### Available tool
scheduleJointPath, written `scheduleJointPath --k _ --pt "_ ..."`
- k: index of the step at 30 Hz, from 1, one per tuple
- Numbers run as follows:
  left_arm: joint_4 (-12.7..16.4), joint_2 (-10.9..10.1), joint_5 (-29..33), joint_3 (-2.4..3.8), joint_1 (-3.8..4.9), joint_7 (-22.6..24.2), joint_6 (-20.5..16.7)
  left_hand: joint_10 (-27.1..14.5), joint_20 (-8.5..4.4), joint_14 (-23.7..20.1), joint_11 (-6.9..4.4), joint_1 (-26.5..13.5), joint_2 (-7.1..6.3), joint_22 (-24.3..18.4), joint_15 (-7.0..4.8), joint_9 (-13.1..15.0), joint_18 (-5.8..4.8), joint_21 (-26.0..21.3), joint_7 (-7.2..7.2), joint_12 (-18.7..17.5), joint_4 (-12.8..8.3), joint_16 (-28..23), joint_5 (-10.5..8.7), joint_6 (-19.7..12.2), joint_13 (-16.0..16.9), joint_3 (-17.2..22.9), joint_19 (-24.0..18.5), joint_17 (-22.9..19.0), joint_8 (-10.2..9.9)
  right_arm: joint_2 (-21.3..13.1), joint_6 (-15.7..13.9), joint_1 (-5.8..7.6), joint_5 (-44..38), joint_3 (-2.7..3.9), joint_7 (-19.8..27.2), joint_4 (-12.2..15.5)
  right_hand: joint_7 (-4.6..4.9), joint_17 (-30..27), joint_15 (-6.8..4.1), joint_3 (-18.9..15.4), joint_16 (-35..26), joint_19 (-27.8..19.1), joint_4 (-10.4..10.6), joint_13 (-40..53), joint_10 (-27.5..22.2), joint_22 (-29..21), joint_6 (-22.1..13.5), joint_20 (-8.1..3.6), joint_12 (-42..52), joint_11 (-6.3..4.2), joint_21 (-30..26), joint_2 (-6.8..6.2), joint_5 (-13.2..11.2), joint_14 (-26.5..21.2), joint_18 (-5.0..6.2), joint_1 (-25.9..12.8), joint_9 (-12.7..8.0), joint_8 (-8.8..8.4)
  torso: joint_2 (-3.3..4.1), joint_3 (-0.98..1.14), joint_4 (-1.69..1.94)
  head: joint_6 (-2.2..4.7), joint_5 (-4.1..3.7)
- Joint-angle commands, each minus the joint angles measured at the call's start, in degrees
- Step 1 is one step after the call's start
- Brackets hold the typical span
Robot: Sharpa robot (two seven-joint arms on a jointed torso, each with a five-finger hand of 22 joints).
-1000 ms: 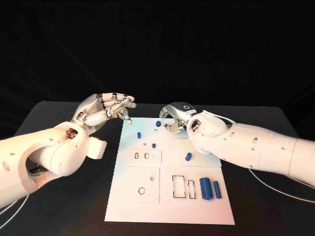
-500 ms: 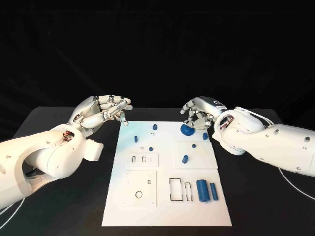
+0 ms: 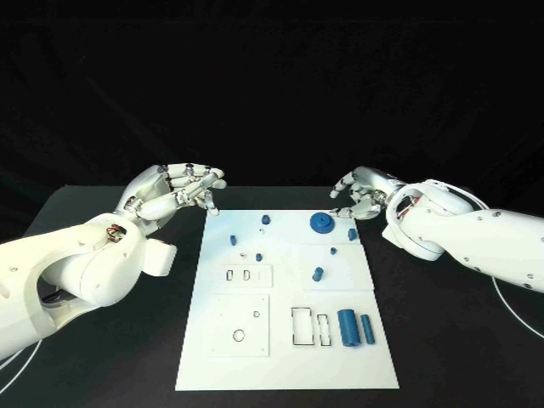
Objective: Assemble the parts on the task board
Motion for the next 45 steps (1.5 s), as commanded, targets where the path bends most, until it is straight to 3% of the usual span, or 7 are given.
scheduleJointPath --k 1,9,35,45 --pt "-0.1 0.1 -0.1 0.04 0.06 0.7 1.2 -0.3 -0.13 -0.3 -0.04 0.5 0.07 0.1 -0.10 0.1 0.20 0.4 0.25 -0.2 -0.1 0.4 -0.19 -0.1 0.1 0.3 -0.5 0.1 -0.1 0.6 3.9 -0.29 2.4 0.02 -1.2 -0.7 0.13 15.0 0.47 -0.6 0.2 0.8 0.3 9.6 2.1 2.8 -0.5 0.06 1.0 0.22 0.9 0.02 0.3 6.0 -1.00 0.6 0.1 0.26 0.08 -0.06 0.01 -0.17 0.16" --pt "-0.3 0.2 -0.1 0.04 0.05 0.7 1.3 -0.3 -0.13 -0.3 -0.04 0.5 0.07 0.1 -0.10 0.1 0.20 0.4 0.25 -0.2 -0.1 0.4 -0.19 -0.1 0.1 0.3 -0.5 0.1 -0.1 2.3 5.0 -0.76 2.6 -0.05 -1.9 -2.5 0.32 15.0 0.72 -1.7 0.2 2.3 1.0 11.0 3.1 5.4 -1.0 0.29 2.1 0.44 2.8 0.15 0.1 6.0 -1.60 1.0 0.1 0.30 0.04 -0.08 0.03 -0.43 0.20" --pt "-0.5 0.5 -0.2 0.04 0.05 0.7 1.5 -0.3 -0.12 -0.3 -0.04 0.6 0.08 0.1 -0.10 0.1 0.21 0.5 0.25 -0.2 -0.1 0.4 -0.19 -0.1 0.1 0.3 -0.5 0.1 -0.1 6.0 5.1 -2.24 0.4 -0.42 -2.6 -6.2 0.39 15.0 0.82 -1.7 0.2 2.3 1.1 11.0 3.1 5.6 -1.0 0.40 2.1 0.51 2.9 0.57 0.1 6.0 -1.61 1.7 0.2 0.44 0.06 -0.09 0.02 -0.73 0.44" --pt "-0.4 0.4 -0.2 0.04 0.05 0.7 1.5 -0.3 -0.12 -0.3 -0.04 0.6 0.08 0.1 -0.10 0.1 0.21 0.5 0.25 -0.2 -0.1 0.4 -0.19 -0.1 0.1 0.3 -0.5 0.1 -0.1 6.2 5.0 -2.38 -0.1 -0.50 -2.9 -6.8 0.30 15.0 0.81 -0.2 0.2 2.3 1.1 11.3 3.1 5.8 0.0 0.45 2.2 0.44 3.0 1.64 0.2 6.0 -1.62 2.9 0.4 1.12 0.06 -0.05 0.02 -0.85 0.49"
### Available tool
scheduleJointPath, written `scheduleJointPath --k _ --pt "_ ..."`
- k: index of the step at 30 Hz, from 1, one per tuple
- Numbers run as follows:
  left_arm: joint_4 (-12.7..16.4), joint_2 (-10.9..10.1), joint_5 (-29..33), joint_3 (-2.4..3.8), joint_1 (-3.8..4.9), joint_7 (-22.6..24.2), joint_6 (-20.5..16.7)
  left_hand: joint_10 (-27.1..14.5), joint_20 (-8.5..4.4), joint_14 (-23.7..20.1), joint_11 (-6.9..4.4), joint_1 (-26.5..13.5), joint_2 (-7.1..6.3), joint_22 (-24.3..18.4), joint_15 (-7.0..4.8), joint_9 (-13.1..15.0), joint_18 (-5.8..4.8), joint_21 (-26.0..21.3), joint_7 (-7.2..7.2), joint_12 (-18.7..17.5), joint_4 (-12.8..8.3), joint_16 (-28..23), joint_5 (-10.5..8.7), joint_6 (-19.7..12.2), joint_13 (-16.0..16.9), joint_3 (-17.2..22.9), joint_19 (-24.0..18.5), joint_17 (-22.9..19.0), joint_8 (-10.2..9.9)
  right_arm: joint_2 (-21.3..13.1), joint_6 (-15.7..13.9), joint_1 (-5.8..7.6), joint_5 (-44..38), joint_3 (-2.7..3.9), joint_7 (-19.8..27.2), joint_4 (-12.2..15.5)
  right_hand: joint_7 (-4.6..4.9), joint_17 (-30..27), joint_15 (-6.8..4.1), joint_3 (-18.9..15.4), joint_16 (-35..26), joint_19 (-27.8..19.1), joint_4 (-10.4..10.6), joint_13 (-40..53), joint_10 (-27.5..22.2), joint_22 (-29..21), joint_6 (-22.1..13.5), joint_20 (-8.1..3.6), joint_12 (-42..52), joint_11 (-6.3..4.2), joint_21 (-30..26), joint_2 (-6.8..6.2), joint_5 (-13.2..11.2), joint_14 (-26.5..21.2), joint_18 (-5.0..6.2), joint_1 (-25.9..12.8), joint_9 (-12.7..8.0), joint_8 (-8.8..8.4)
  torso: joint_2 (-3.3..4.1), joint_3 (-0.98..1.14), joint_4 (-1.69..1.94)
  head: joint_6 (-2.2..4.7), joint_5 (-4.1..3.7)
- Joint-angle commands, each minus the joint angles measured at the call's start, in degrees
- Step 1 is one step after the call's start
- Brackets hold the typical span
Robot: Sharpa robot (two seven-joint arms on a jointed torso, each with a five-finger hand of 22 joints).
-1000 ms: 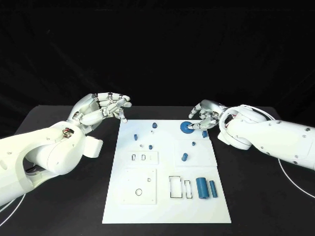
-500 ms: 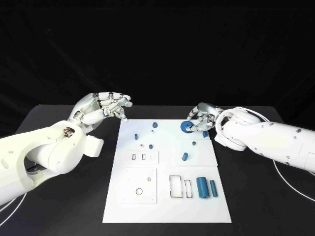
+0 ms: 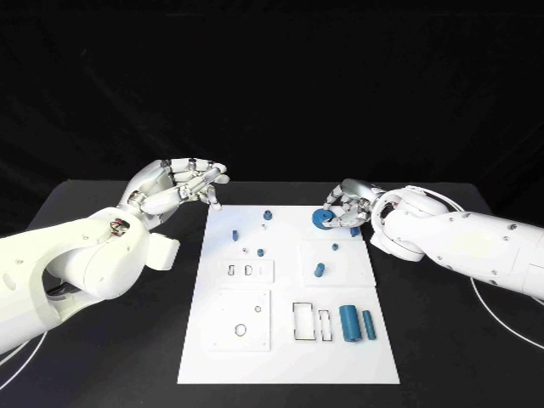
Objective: Assemble the parts on the task board
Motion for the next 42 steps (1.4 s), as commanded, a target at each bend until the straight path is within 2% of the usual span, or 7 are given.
scheduleJointPath --k 1,13,20,23,31,37,42 --pt "0.0 0.1 -0.2 0.04 0.06 0.7 1.2 -0.3 0.08 -0.3 -0.03 0.6 0.08 0.1 -0.10 0.1 0.20 0.2 0.25 -0.2 -0.1 0.2 -0.19 -0.1 0.1 0.3 -0.3 0.1 -0.1 0.1 0.4 -0.10 -1.3 -0.05 -0.5 -0.2 -0.08 15.1 0.27 1.0 0.2 0.7 0.0 11.3 3.1 5.9 1.1 -0.09 0.3 0.32 0.2 0.20 0.1 6.1 -0.74 1.0 0.1 0.45 0.00 0.02 -0.04 -0.08 0.11" --pt "0.0 0.1 -0.2 0.04 0.06 0.7 1.3 -0.3 0.09 -0.3 -0.03 0.6 0.09 0.2 -0.09 0.1 0.21 0.4 0.26 -0.2 -0.2 0.2 -0.19 -0.1 0.1 0.4 -0.5 0.1 -0.1 0.2 -3.3 -0.44 -7.4 -0.12 -0.8 0.7 -1.18 15.1 -0.58 9.9 0.2 1.0 -2.7 12.1 3.8 6.8 5.7 -0.78 0.9 -0.65 0.7 -0.17 -1.2 6.1 -0.88 2.6 0.3 2.07 -0.03 0.04 -0.04 -0.16 0.05" --pt "0.1 0.1 -0.2 0.04 0.06 0.6 1.4 -0.3 0.09 -0.3 -0.03 0.6 0.09 0.2 -0.09 0.1 0.21 0.4 0.26 -0.2 -0.2 0.2 -0.19 -0.1 0.1 0.4 -0.5 0.1 -0.1 0.1 -6.3 -0.55 -9.0 -0.13 -1.6 1.8 -1.46 15.1 -0.83 10.7 0.2 1.1 -2.6 12.3 3.9 7.0 6.3 -1.02 1.0 -0.92 0.8 -0.62 -1.1 6.1 -0.93 1.4 0.5 2.31 -0.02 -0.06 0.04 -0.49 -0.29" --pt "0.0 0.1 -0.2 0.04 0.06 0.6 1.4 -0.3 0.09 -0.3 -0.03 0.6 0.09 0.2 -0.09 0.1 0.21 0.4 0.26 -0.2 -0.2 0.2 -0.19 -0.1 0.1 0.4 -0.5 0.1 -0.1 -0.1 -7.4 -0.56 -9.4 -0.13 -2.0 2.8 -1.49 15.1 -0.87 10.8 0.2 1.1 -2.5 12.4 4.0 7.1 6.3 -1.07 1.0 -0.96 0.8 -0.75 -1.1 6.1 -0.93 1.0 0.5 2.30 -0.04 0.00 -0.01 -0.36 0.16" --pt "0.0 0.1 -0.2 0.04 0.06 0.6 1.4 -0.3 0.09 -0.3 -0.03 0.6 0.09 0.2 -0.09 0.1 0.21 0.4 0.26 -0.2 -0.2 0.2 -0.19 -0.1 0.1 0.4 -0.5 0.1 -0.1 -0.5 -10.4 -0.25 -12.6 0.01 -3.8 7.5 -1.59 15.1 -0.97 11.2 0.2 1.2 -2.1 12.4 4.0 7.2 6.3 -1.19 1.0 -1.05 0.9 -1.13 -1.2 6.1 -0.97 -0.5 0.6 2.25 -0.03 0.03 -0.05 -0.08 0.31" --pt "-0.1 0.2 -0.2 0.04 0.06 0.6 1.4 -0.3 0.09 -0.3 -0.03 0.6 0.09 0.2 -0.09 0.1 0.21 0.4 0.26 -0.2 -0.2 0.2 -0.19 -0.1 0.1 0.4 -0.5 0.1 -0.1 1.5 -11.3 -0.11 -16.3 0.07 -4.7 10.5 -1.61 15.1 -0.98 11.2 0.2 1.3 -2.0 12.4 4.0 7.3 6.2 -1.21 1.0 -1.07 1.0 -1.18 -1.3 6.1 -1.00 -0.8 0.6 2.22 0.01 0.09 -0.01 -0.01 0.33" --pt "-0.2 0.4 -0.2 0.04 0.06 0.6 1.5 -0.3 0.09 -0.3 -0.03 0.6 0.09 0.2 -0.09 0.1 0.21 0.4 0.26 -0.2 -0.2 0.2 -0.19 -0.1 0.1 0.4 -0.5 0.1 -0.1 4.1 -11.5 -0.19 -18.2 0.00 -5.0 10.7 -1.61 15.1 -0.99 11.2 0.2 1.3 -2.0 12.4 4.0 7.4 6.2 -1.21 1.0 -1.07 1.0 -1.18 -1.3 6.1 -1.00 -0.9 0.6 2.21 0.05 0.05 0.09 -0.01 0.29"
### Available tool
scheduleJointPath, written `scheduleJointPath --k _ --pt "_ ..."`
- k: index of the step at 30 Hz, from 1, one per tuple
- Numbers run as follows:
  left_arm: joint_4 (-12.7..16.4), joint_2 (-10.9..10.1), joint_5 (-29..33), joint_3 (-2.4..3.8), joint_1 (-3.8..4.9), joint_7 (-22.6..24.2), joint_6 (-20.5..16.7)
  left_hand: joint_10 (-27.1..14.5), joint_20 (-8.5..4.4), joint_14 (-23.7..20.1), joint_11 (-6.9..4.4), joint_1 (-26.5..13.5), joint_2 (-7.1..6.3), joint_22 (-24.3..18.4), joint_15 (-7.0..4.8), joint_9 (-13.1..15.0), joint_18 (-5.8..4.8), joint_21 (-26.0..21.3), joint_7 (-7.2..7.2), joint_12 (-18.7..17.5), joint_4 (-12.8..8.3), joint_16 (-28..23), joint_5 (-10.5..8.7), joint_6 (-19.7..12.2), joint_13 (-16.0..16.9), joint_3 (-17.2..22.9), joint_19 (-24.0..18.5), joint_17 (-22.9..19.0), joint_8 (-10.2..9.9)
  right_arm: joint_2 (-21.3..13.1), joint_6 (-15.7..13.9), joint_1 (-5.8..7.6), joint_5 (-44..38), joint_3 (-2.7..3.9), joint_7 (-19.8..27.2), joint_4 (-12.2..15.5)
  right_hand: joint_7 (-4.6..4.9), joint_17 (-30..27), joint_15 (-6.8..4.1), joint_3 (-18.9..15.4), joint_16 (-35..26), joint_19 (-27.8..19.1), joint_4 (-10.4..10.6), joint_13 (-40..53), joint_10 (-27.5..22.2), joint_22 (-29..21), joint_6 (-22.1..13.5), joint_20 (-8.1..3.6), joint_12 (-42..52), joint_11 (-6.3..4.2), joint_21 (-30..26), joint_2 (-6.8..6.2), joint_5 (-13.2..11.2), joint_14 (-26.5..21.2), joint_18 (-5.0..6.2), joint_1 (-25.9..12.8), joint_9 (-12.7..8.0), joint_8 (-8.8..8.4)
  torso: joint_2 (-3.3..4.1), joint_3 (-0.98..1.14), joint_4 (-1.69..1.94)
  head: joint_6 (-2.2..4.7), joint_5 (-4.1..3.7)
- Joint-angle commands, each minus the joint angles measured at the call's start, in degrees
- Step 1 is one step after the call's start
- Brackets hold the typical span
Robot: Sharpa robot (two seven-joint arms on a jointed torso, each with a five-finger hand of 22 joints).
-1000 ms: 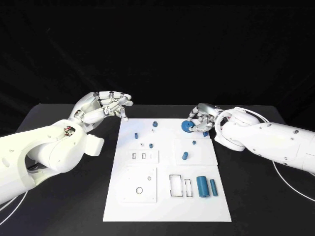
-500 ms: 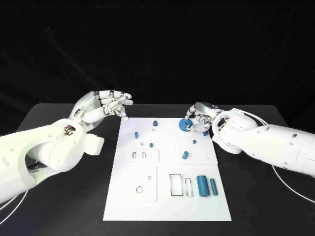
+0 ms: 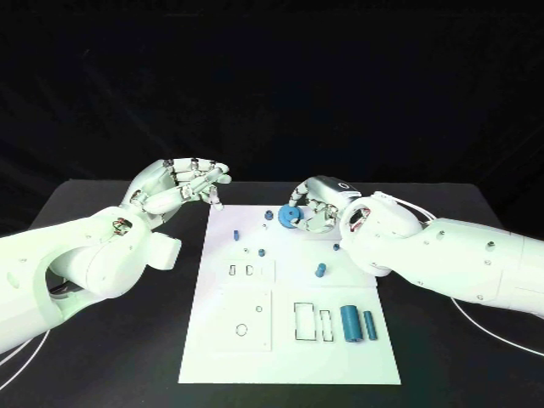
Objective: Assemble the parts on the task board
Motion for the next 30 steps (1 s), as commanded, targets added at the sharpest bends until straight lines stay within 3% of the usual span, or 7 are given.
scheduleJointPath --k 1,15,30 --pt "0.0 0.3 -0.2 0.04 0.06 0.6 1.1 -0.3 0.09 -0.3 -0.03 0.6 0.09 0.1 -0.09 0.1 0.20 0.2 0.26 -0.2 0.0 0.2 -0.19 -0.1 0.1 0.2 -0.5 0.1 -0.1 1.5 -1.6 -0.10 -4.3 -0.07 -1.2 -0.2 -0.58 15.1 -0.36 0.4 0.2 0.9 0.1 12.4 4.1 7.3 0.7 -0.38 0.4 -0.39 0.1 0.02 -0.1 5.9 -1.01 -0.2 0.7 -0.01 0.05 0.00 0.10 0.04 0.02" --pt "-0.2 0.7 -0.2 0.03 0.06 0.6 1.2 -0.3 0.11 -0.4 -0.02 0.6 0.14 0.2 -0.09 0.1 0.21 0.4 0.26 -0.2 -0.1 0.3 -0.19 -0.1 0.1 0.4 -0.7 0.1 -0.1 6.4 -1.3 -1.19 -5.5 -0.41 -1.3 -3.9 -0.57 15.1 -0.37 0.5 0.2 0.9 0.1 12.4 4.1 7.3 0.5 -0.40 0.3 -0.40 0.1 -0.04 -0.2 5.9 -1.00 -0.4 0.7 -0.15 0.09 -0.07 0.07 -0.38 0.37" --pt "-0.1 0.9 -0.2 0.03 0.06 0.5 1.2 -0.3 0.12 -0.4 -0.03 0.6 0.13 0.3 -0.09 0.2 0.22 0.5 0.26 -0.2 -0.2 0.3 -0.19 -0.1 0.1 0.4 -0.8 0.1 -0.1 9.3 -0.5 -2.39 -5.6 -0.55 -1.4 -7.2 -0.52 15.1 -0.36 0.6 0.2 0.9 0.1 12.4 4.1 7.3 0.2 -0.40 0.3 -0.38 0.1 -0.10 -0.2 5.9 -1.00 -0.5 0.7 -0.31 0.07 -0.04 0.03 -0.62 0.56"
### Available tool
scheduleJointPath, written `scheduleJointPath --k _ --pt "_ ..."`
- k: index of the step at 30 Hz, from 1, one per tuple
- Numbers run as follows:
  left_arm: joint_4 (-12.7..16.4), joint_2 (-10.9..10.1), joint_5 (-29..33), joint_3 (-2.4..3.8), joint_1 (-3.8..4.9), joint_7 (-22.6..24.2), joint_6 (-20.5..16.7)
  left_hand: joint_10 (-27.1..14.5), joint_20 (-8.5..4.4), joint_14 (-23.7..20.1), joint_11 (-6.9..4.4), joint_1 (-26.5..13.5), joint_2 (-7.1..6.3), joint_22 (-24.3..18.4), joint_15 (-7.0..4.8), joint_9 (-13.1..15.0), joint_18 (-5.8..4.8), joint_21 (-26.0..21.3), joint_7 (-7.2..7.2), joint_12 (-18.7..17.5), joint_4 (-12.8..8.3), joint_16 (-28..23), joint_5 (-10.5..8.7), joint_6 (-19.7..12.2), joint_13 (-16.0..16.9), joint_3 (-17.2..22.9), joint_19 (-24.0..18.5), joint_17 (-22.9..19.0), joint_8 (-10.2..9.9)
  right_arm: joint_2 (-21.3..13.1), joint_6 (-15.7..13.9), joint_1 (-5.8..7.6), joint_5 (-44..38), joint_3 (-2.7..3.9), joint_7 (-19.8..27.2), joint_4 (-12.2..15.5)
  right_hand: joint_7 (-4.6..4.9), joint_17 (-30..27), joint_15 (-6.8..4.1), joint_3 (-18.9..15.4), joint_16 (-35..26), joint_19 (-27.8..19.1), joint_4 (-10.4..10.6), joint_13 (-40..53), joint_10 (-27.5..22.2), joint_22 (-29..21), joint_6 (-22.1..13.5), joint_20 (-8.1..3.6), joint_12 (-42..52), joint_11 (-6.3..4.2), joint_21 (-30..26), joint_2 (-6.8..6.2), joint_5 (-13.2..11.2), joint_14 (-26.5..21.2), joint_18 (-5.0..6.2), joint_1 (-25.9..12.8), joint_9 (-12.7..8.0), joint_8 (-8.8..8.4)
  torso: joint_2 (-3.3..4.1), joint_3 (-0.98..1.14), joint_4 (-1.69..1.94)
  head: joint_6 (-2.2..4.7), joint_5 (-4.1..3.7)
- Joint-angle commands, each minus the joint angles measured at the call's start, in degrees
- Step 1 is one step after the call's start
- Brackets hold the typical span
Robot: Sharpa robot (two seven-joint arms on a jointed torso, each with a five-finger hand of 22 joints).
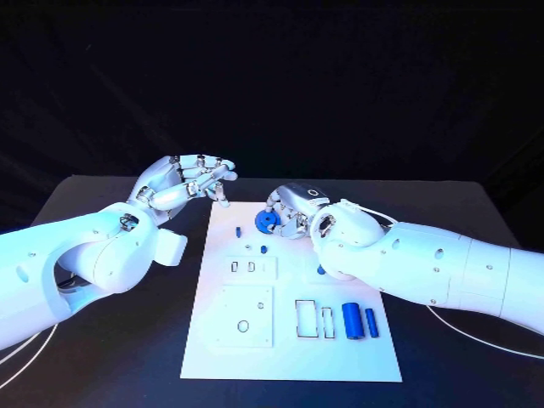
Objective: Assemble the parts on the task board
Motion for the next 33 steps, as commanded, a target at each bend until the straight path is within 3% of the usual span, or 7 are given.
scheduleJointPath --k 1,14,25,28,30,31,33 --pt "0.1 0.2 -0.2 0.04 0.06 0.6 1.1 -0.3 0.09 -0.4 -0.03 0.6 0.13 0.0 -0.09 0.1 0.22 0.3 0.26 -0.2 0.0 0.3 -0.19 -0.1 0.1 0.2 -0.3 0.1 -0.1 0.5 0.5 -0.13 -0.9 0.00 -0.3 -0.7 -0.17 15.1 -0.37 0.3 0.2 0.9 0.1 12.3 4.1 7.3 0.0 -0.41 0.3 -0.38 0.1 0.29 0.1 5.9 -1.00 -0.1 0.6 0.17 -0.03 0.00 0.01 -0.15 -0.02" --pt "0.1 0.2 -0.2 0.04 0.07 0.5 1.2 -0.3 0.09 -0.4 -0.03 0.6 0.13 0.0 -0.09 0.1 0.22 0.3 0.26 -0.2 0.0 0.3 -0.19 -0.1 0.1 0.2 -0.3 0.1 -0.1 2.2 0.6 -0.30 -1.6 -0.08 -1.1 -3.3 0.15 15.1 -0.20 0.7 0.2 0.6 0.0 11.9 3.7 7.0 -0.9 -0.34 0.0 -0.15 -0.2 -0.08 0.0 5.9 -0.92 -0.5 0.5 -0.43 -0.05 0.01 -0.05 -0.28 -0.04" --pt "0.1 0.2 -0.2 0.04 0.07 0.4 1.2 -0.3 0.09 -0.4 -0.03 0.6 0.13 0.0 -0.09 0.1 0.22 0.3 0.26 -0.2 0.0 0.3 -0.19 -0.1 0.1 0.2 -0.3 0.1 -0.1 2.7 1.2 -0.32 -1.1 -0.09 -0.7 -3.7 1.28 15.1 0.71 0.6 0.2 0.3 0.5 11.2 3.1 6.6 -3.7 0.42 -0.6 0.89 -0.7 -1.05 -0.6 5.9 -0.79 -2.6 -0.2 -2.86 -0.06 0.07 -0.03 -0.37 0.06" --pt "0.1 0.2 -0.2 0.04 0.07 0.3 1.1 -0.3 0.11 -0.4 -0.02 0.5 0.11 0.2 -0.08 0.1 0.23 0.5 0.27 -0.2 0.0 0.3 -0.20 -0.1 0.1 0.3 -0.4 0.1 -0.1 2.7 1.5 -0.32 -0.7 -0.09 -0.6 -3.7 1.41 15.1 0.92 -0.8 0.2 0.2 2.0 11.1 3.0 6.5 -4.2 0.72 -0.8 1.09 -0.9 -1.16 -0.3 5.9 -0.74 -4.8 -0.3 -3.70 -0.09 0.06 -0.07 -0.40 0.27" --pt "0.1 0.2 -0.1 0.04 0.07 0.3 1.0 -0.3 0.11 -0.4 0.00 0.5 0.16 0.2 -0.07 0.2 0.22 0.6 0.30 -0.2 0.0 0.3 -0.20 -0.1 0.1 0.3 -0.5 0.1 -0.1 2.6 1.6 -0.32 -0.4 -0.09 -0.5 -3.7 1.39 15.1 0.98 -2.1 0.2 0.2 3.1 11.1 3.0 6.5 -4.3 0.79 -0.7 1.09 -0.9 -0.81 -4.1 5.9 -0.74 -5.9 -0.3 -4.15 -0.04 0.06 -0.15 -0.40 0.19" --pt "0.1 0.2 -0.1 0.04 0.07 0.3 1.0 -0.3 0.12 -0.4 0.02 0.4 0.21 0.2 -0.06 0.2 0.22 0.6 0.32 -0.2 0.1 0.3 -0.21 -0.1 0.1 0.3 -0.5 0.1 -0.1 2.6 1.7 -0.32 -0.2 -0.09 -0.5 -3.7 1.34 15.1 0.96 -4.0 0.2 0.3 4.6 11.3 3.1 6.7 -4.2 0.82 -0.6 1.10 -0.8 -0.11 -9.2 5.9 -0.78 -6.8 -0.2 -4.52 -0.02 0.07 -0.17 -0.38 0.16" --pt "0.1 0.1 -0.1 0.04 0.07 0.2 0.9 -0.3 0.12 -0.4 0.02 0.4 0.21 0.2 -0.06 0.2 0.22 0.6 0.32 -0.2 0.1 0.3 -0.21 -0.1 0.1 0.3 -0.5 0.1 -0.1 2.5 1.9 -0.32 0.1 -0.09 -0.4 -3.7 1.35 15.1 0.97 -6.5 0.2 0.3 6.2 11.3 3.1 6.8 -4.0 0.81 -0.6 1.02 -0.9 0.56 -10.6 5.9 -0.78 -6.6 -0.1 -4.90 -0.03 0.09 -0.20 -0.40 0.14"
